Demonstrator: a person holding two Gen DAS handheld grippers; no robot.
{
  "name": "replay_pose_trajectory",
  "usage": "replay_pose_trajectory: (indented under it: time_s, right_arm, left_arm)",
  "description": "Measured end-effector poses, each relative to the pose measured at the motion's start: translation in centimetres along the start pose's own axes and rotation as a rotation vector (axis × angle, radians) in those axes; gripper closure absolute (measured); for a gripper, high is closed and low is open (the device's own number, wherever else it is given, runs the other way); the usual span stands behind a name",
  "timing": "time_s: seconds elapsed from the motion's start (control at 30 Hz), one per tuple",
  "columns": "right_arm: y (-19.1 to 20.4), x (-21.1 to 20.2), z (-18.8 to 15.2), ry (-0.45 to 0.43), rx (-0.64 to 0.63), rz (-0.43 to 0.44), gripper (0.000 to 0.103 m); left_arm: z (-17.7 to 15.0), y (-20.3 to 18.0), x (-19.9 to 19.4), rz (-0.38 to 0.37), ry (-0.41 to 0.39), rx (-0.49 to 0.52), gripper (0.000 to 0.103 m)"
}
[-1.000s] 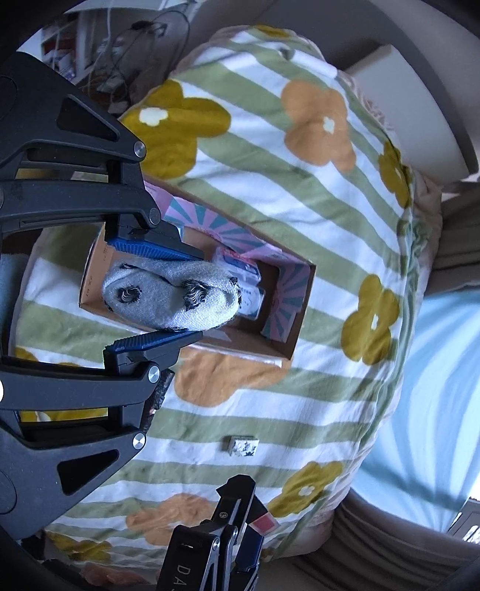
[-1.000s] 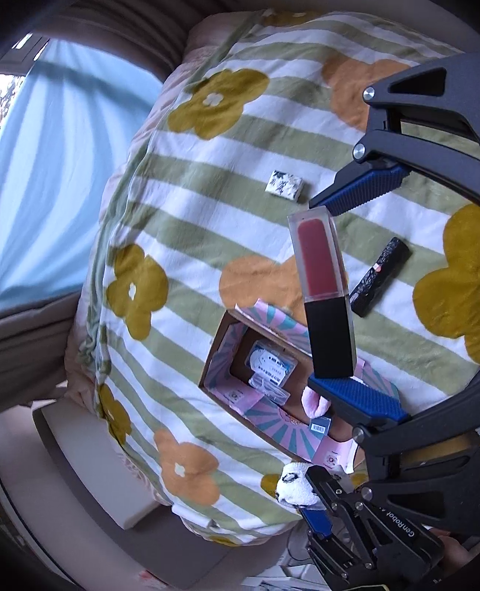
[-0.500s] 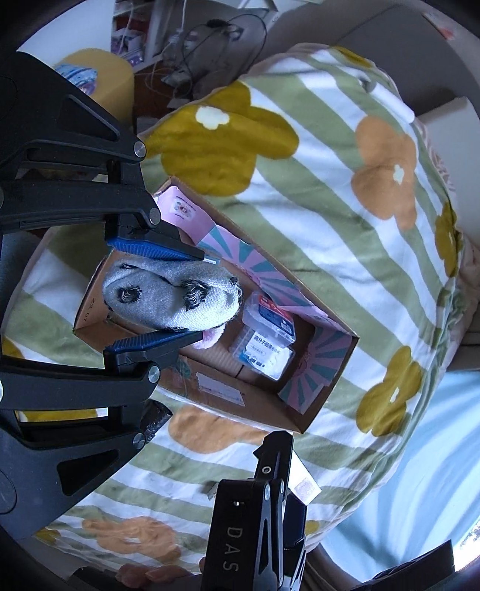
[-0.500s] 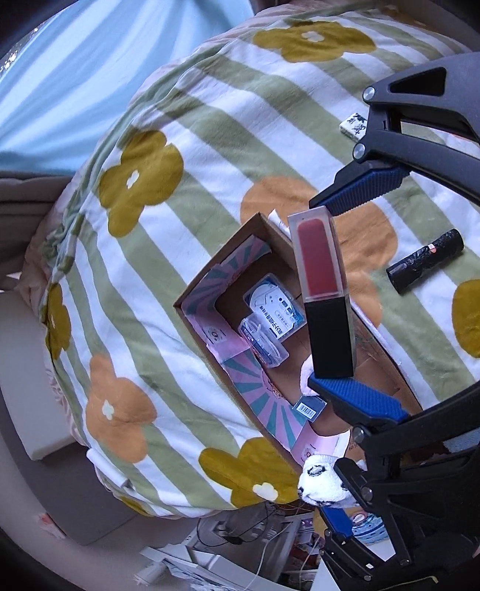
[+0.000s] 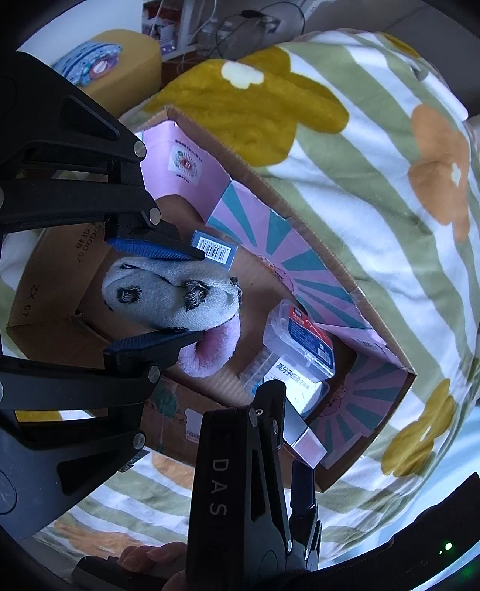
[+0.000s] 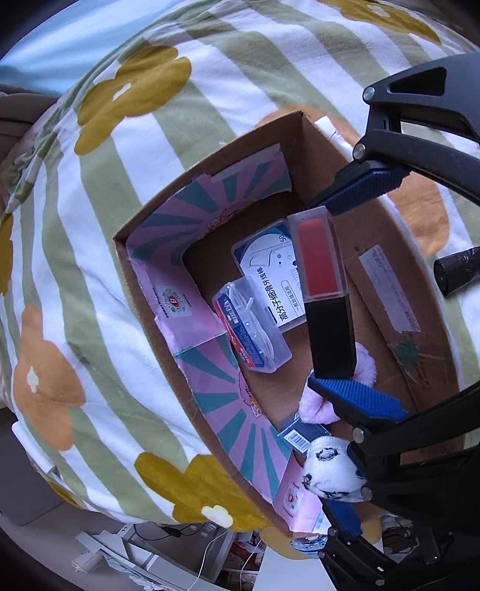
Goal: Organize objects
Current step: 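Open left tool to drop panda toy while right tool releases lipstick inside, then withdraw both tools from the box toward the tissue pack and black cylinder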
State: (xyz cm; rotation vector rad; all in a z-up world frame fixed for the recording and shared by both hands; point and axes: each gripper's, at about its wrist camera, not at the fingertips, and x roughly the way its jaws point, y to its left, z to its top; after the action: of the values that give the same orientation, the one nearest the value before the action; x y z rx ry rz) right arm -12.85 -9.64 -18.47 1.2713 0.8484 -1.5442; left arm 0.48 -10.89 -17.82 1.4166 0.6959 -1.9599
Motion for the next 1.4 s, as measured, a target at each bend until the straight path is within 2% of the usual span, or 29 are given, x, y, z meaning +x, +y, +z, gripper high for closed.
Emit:
replay_pose_trajectory:
  time_s: [0.2, 0.43, 0.57, 0.63, 0.67, 0.7, 0.73, 1.1, 1.27, 1.4]
  right_arm:
    - [-0.1, 2.4, 0.3, 0.030, -0.019, 0.016, 0.021]
    - [-0.1, 2.7, 0.5, 0.042, -0.029, 0.030, 0.021]
    - [0.1, 3.1, 0.7, 0.074, -0.041, 0.018, 0.020]
    - [0.2, 3.1, 0.6, 0.064, -0.036, 0.016, 0.009]
    - [0.3, 3.0, 0.6, 0.053, -0.038, 0.013, 0.000]
    - [0.3, 2.9, 0.6, 0.043, -0.046, 0.017, 0.001]
    - [0.4, 2.9, 0.6, 0.042, -0.053, 0.022, 0.001]
    - [0.9, 2.3, 0.3, 0.031, -0.072, 0.012, 0.001]
    - [1.1, 1.2, 0.4, 0.025, -0.065, 0.011, 0.001]
    - [0.9, -1.1, 0.3, 0.005, -0.046, 0.005, 0.001]
  left_arm:
    - [-0.3, 0.1, 1.4, 0.002, 0.023, -0.019, 0.071]
    - [-0.4, 0.0, 1.9, 0.006, 0.037, -0.022, 0.071]
    - [-0.3, -0.3, 1.7, 0.041, 0.031, -0.012, 0.069]
    - [-0.4, -0.5, 1.5, 0.027, 0.022, -0.004, 0.059]
    - [-0.4, -0.5, 1.4, 0.013, 0.021, -0.007, 0.024]
    - [-0.5, -0.5, 1.4, 0.008, 0.020, -0.011, 0.003]
    - [-0.5, -0.6, 1.3, 0.003, 0.006, -0.016, 0.000]
    - [0.2, -0.2, 1.6, 0.003, 0.011, -0.022, 0.000]
    - [0.0, -0.2, -0.1, 0.001, 0.004, -0.011, 0.000]
    - [0.0, -0.6, -2.1, -0.004, -0.003, 0.019, 0.000]
